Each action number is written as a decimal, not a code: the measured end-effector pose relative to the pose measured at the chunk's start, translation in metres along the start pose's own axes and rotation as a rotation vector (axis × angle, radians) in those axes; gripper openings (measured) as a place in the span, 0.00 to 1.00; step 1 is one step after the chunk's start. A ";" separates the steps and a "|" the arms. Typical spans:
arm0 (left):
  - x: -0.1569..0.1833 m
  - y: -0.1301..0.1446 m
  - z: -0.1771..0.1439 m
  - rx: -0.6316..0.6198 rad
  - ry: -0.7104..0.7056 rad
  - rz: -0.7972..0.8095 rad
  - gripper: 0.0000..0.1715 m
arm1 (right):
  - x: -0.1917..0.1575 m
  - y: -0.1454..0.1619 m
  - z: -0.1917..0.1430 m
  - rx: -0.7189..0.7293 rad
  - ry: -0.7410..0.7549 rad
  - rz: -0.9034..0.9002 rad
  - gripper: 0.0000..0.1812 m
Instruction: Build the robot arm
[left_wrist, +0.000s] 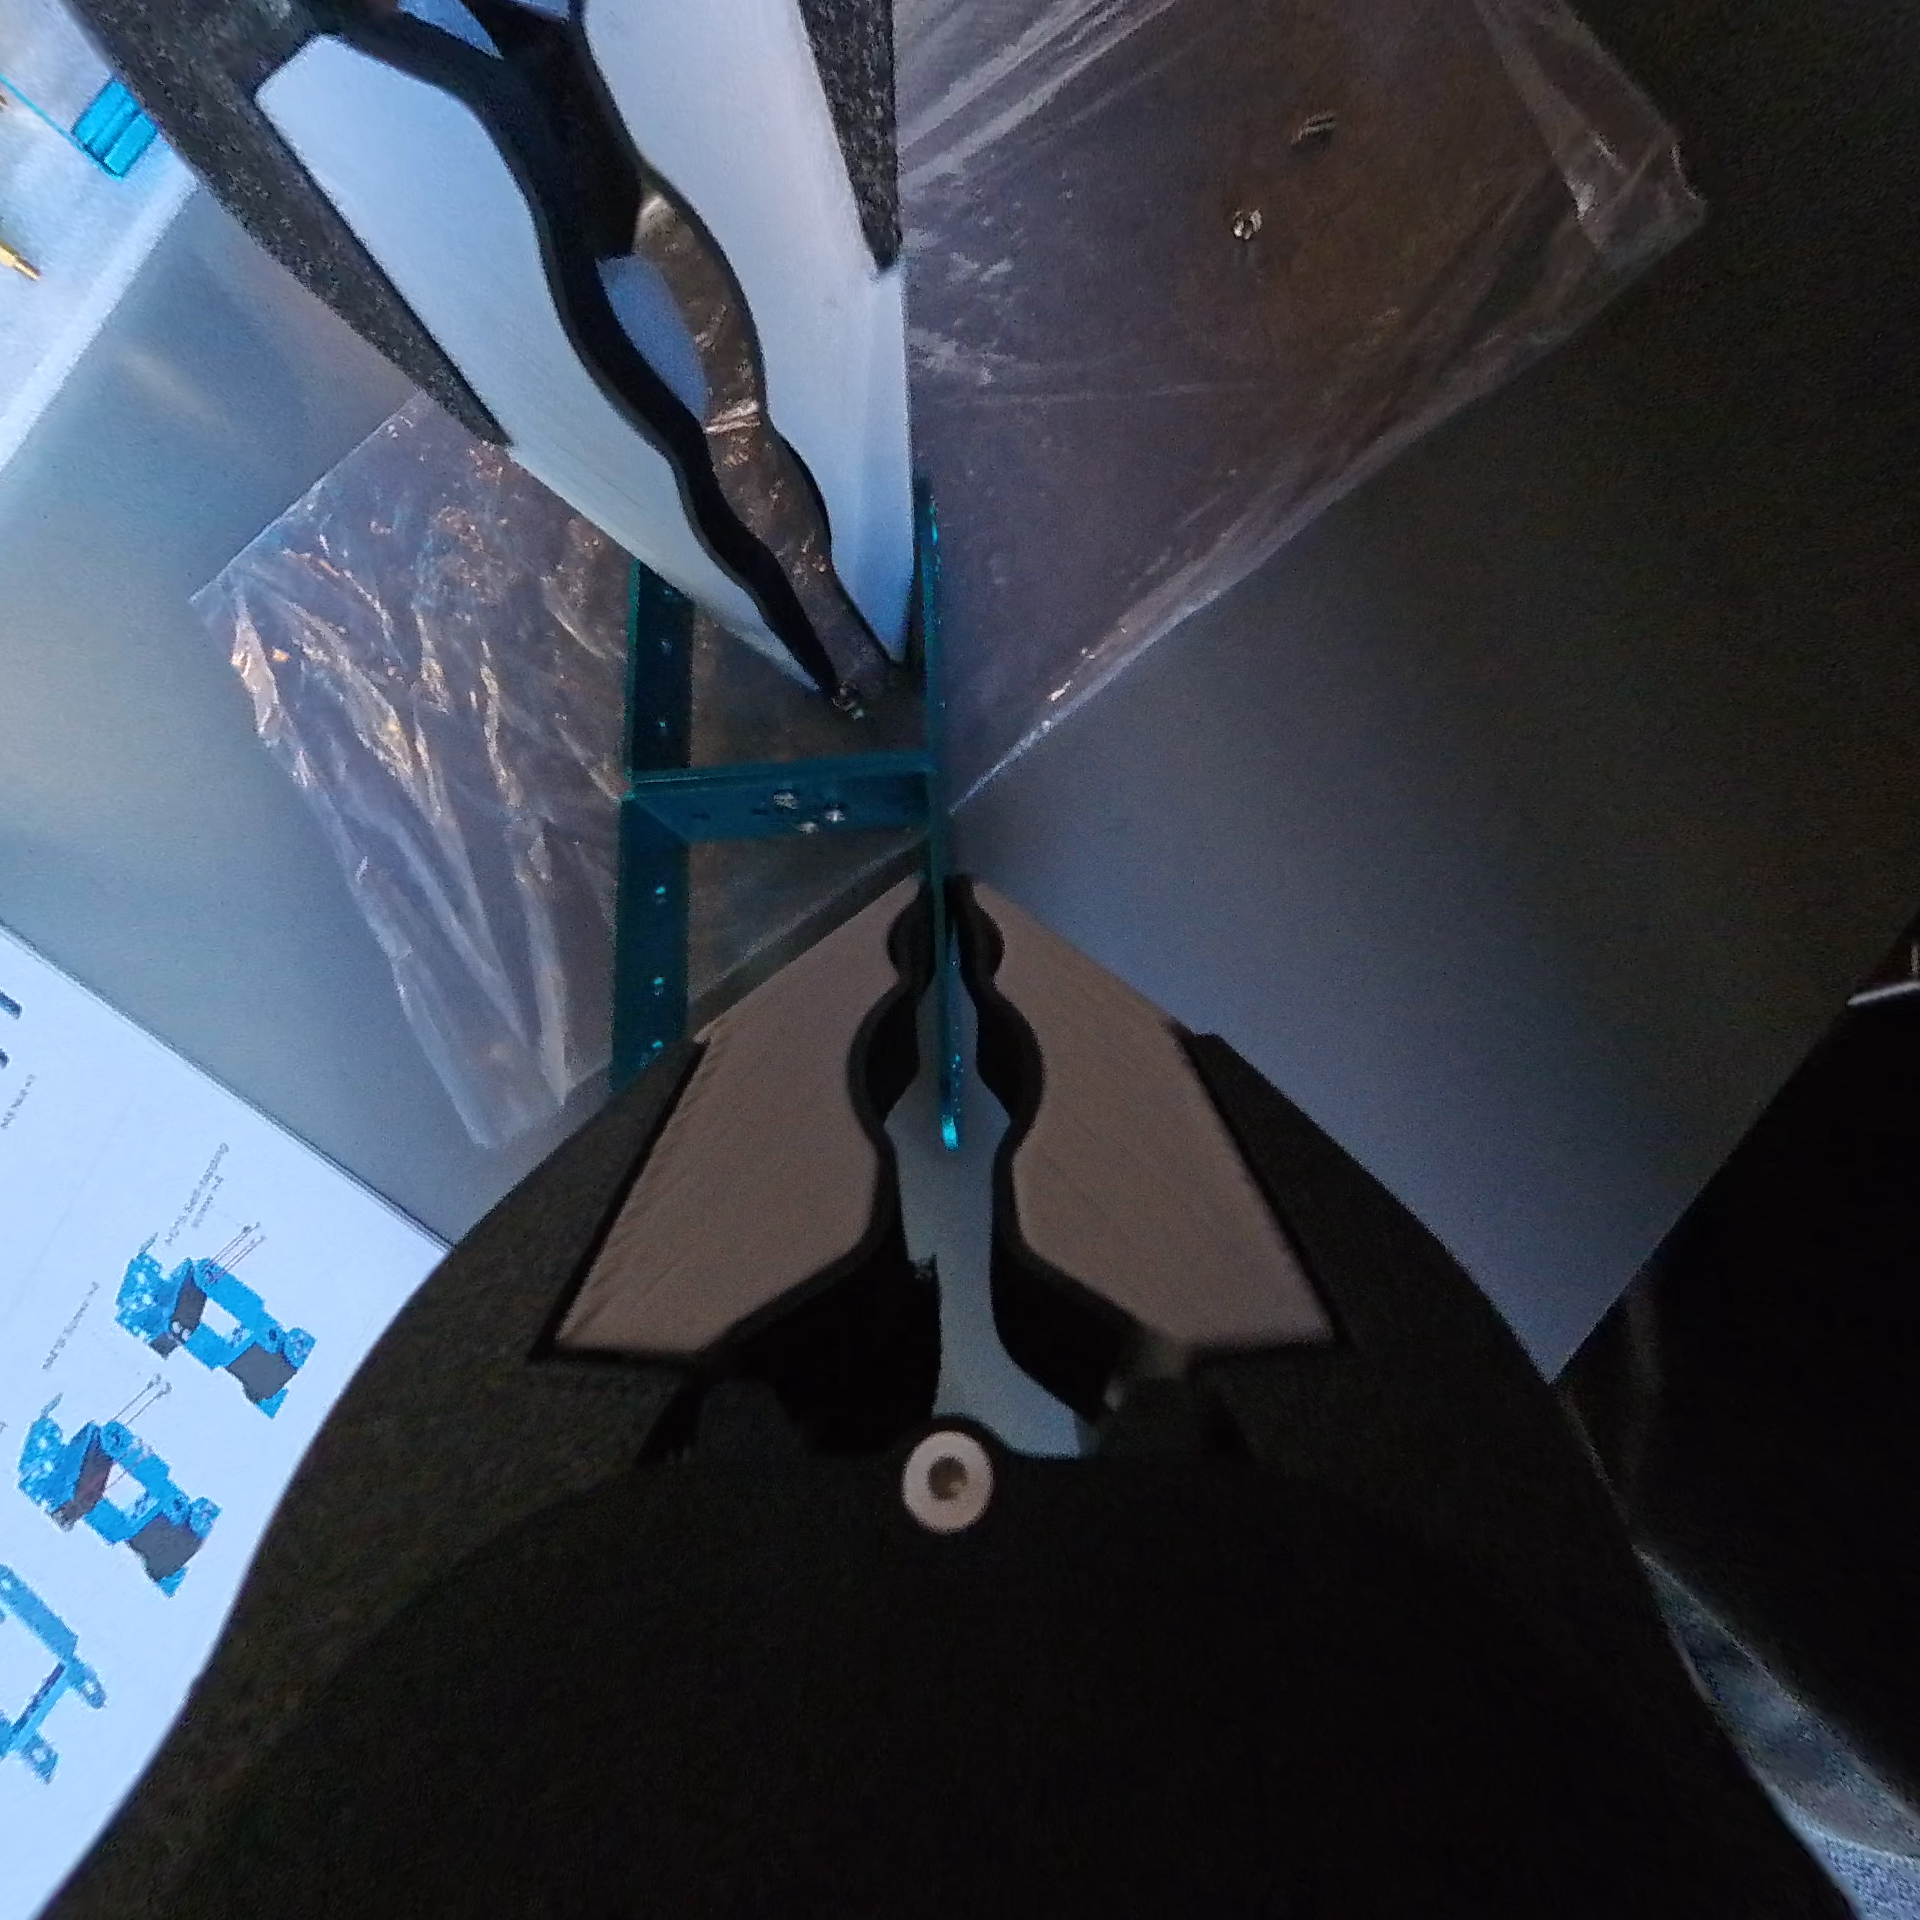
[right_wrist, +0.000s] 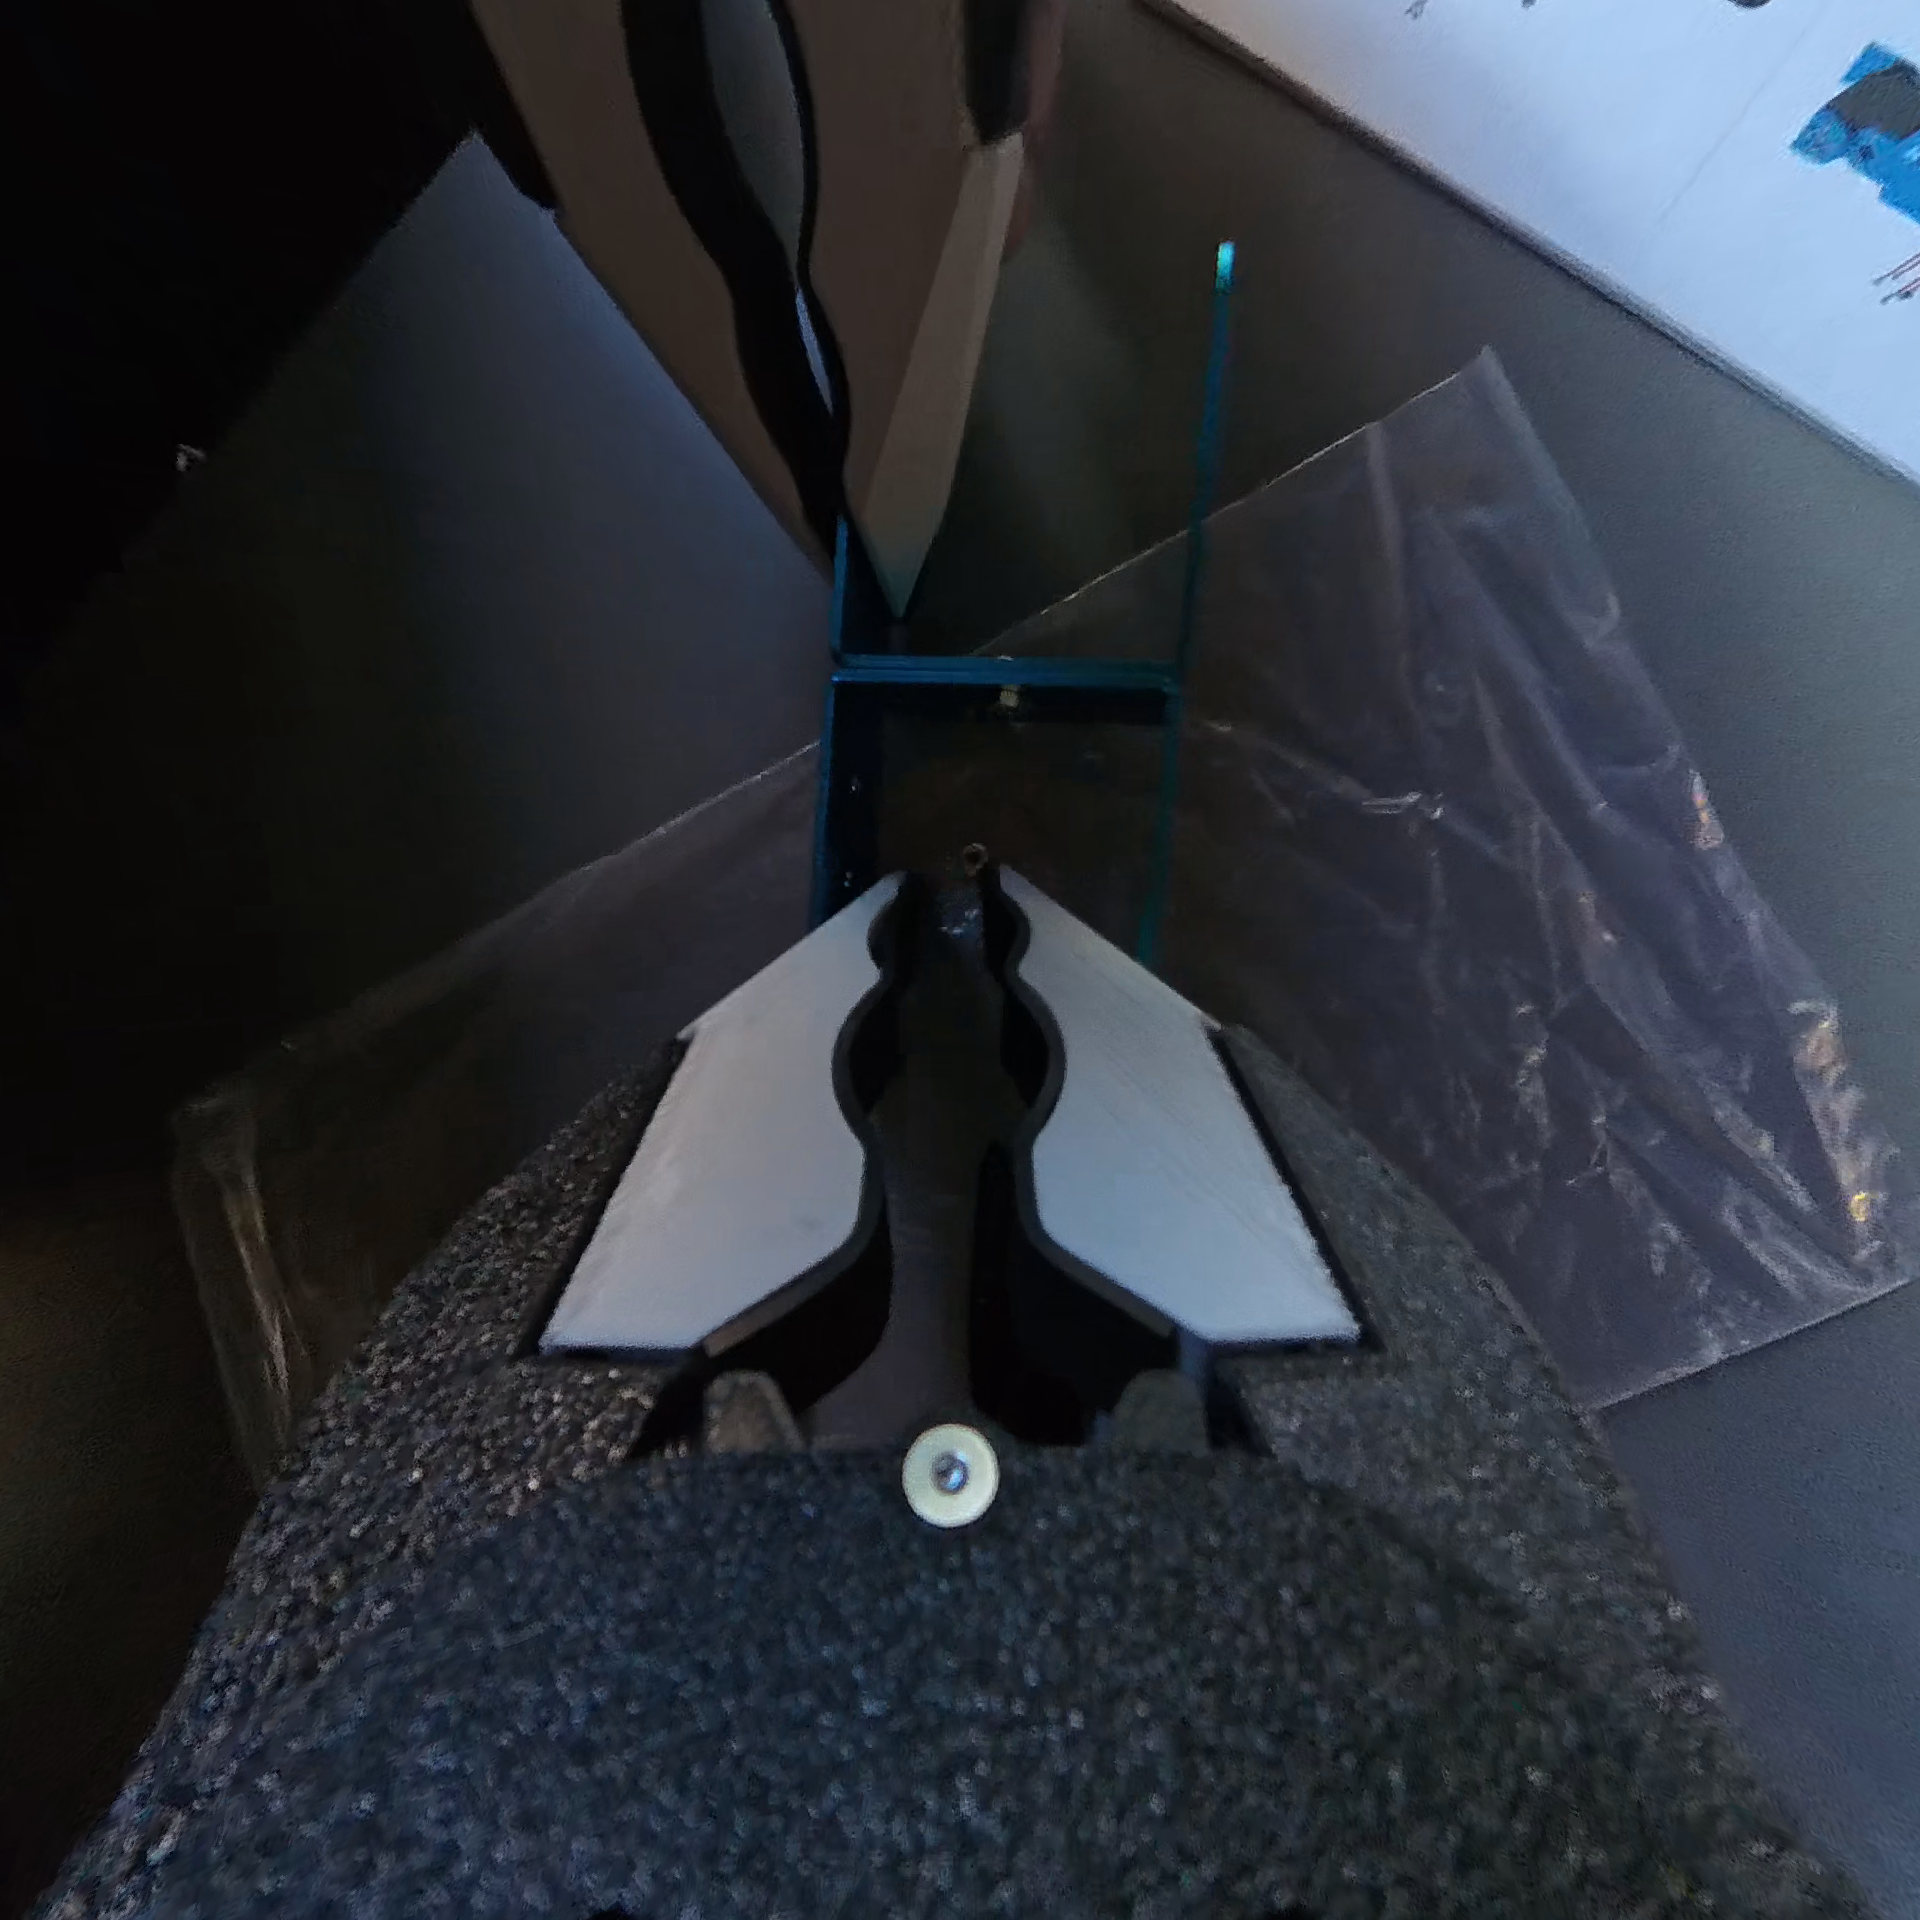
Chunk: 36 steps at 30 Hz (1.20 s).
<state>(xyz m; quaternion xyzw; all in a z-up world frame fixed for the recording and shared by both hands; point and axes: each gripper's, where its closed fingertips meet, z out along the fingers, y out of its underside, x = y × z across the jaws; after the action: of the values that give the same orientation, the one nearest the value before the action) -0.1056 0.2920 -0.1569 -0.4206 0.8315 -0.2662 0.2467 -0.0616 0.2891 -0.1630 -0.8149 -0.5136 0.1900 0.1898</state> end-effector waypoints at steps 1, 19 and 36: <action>0.000 0.000 0.000 0.000 -0.004 0.007 0.01 | 0.001 0.001 -0.002 -0.021 0.005 -0.006 0.08; -0.001 -0.002 0.002 0.007 -0.026 0.004 0.03 | 0.007 -0.002 0.001 -0.173 0.038 0.002 0.07; -0.005 -0.003 0.002 0.012 -0.048 0.027 0.01 | 0.003 -0.007 0.004 -0.102 0.063 -0.017 0.03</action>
<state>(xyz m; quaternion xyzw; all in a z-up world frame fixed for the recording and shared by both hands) -0.1004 0.2938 -0.1554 -0.4140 0.8294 -0.2578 0.2725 -0.0679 0.2952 -0.1635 -0.8249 -0.5230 0.1362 0.1658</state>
